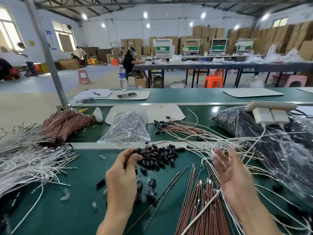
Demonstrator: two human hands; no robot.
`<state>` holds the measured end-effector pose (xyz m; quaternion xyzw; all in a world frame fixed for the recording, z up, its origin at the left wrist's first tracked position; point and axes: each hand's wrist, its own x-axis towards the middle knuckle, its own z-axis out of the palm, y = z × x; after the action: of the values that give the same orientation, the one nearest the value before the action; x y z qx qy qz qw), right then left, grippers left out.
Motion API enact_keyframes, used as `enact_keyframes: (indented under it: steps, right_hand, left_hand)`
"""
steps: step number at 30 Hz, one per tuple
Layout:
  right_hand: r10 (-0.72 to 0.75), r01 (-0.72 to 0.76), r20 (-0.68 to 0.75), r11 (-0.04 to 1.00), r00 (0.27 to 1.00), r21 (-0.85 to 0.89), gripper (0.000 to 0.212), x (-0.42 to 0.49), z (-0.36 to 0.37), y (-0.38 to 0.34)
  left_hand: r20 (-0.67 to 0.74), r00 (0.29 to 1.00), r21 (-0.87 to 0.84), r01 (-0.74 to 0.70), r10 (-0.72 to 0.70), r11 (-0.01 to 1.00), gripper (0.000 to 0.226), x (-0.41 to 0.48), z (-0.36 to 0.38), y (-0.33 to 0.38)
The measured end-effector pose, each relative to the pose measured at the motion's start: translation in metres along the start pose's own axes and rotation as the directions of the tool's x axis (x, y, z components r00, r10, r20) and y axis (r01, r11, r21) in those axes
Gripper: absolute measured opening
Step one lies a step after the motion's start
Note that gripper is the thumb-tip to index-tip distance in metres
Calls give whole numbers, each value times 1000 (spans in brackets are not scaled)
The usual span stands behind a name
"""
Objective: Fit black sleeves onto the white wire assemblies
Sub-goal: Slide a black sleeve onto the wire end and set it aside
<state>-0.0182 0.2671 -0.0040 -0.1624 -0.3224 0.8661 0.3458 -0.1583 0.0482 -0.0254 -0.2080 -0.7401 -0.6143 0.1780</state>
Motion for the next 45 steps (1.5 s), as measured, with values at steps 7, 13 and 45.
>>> enact_keyframes:
  steps: [7,13,45]
  right_hand:
    - [127,70,312,832,942,-551,39,-25,34,52]
    - [180,-83,185,897,966,-435,51,-18,32,59]
    - [181,-108,184,931,966,-349,41,-18,29,65]
  left_hand:
    - [335,935,122,-164,115,979,35,-29,24,15]
    - [345,895,133,-343,281,930,23,-30,23,16]
    - [430,903,-137,90,-23,986,11,-35,32,20]
